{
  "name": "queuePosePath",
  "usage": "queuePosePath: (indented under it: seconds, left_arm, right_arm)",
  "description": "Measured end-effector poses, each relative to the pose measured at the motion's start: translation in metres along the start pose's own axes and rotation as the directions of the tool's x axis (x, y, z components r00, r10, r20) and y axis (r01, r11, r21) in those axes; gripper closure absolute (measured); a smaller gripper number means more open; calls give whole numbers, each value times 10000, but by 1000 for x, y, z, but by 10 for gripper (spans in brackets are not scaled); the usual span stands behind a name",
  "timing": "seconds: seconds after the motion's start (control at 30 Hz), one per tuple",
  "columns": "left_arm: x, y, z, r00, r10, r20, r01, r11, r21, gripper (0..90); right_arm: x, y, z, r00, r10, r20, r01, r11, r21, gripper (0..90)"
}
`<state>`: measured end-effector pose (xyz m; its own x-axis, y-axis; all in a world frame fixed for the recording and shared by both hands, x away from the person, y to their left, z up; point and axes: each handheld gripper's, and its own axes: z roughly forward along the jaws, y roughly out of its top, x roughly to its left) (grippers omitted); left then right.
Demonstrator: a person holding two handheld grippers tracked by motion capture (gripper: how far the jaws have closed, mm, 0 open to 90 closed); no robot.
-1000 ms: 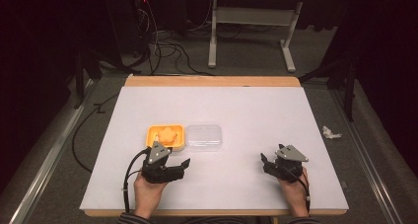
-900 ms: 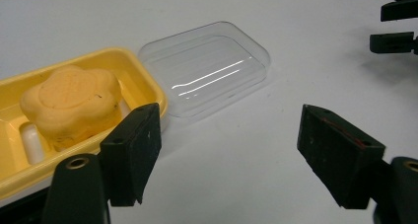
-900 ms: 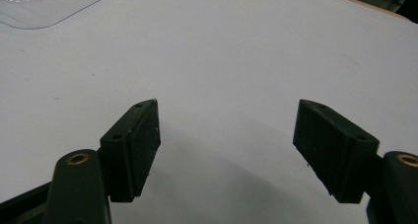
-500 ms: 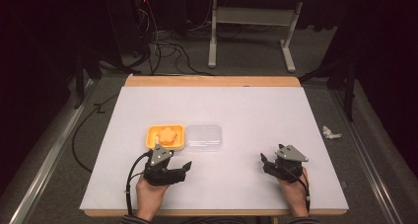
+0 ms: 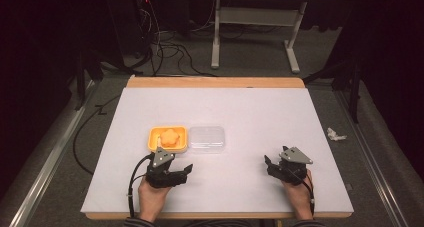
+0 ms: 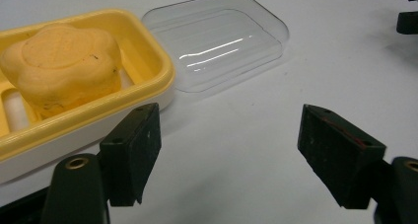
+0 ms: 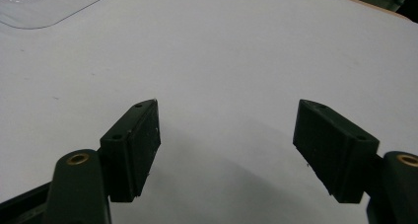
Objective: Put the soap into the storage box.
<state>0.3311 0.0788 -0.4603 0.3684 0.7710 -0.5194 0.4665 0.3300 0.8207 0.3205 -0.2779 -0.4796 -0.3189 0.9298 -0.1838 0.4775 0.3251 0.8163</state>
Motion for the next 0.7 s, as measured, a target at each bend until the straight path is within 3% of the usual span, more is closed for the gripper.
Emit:
queuePosePath:
  seconds: [0.17, 0.27, 0.7]
  left_arm:
    - [4, -3, 3, 9999, -136, -84, 136, 9999, -46, 253]
    - [6, -5, 5, 9998, 14, -178, -14, 10000, 46, 253]
    - [13, -12, 13, 9996, -1, -298, 0, 10000, -19, 253]
  right_arm:
    - [0, 0, 0, 10000, -27, 16, 27, 10000, -11, 266]
    - [0, 0, 0, 10000, -39, 6, 39, 10000, -10, 266]
    - [0, 0, 0, 10000, -52, 6, 52, 10000, -5, 266]
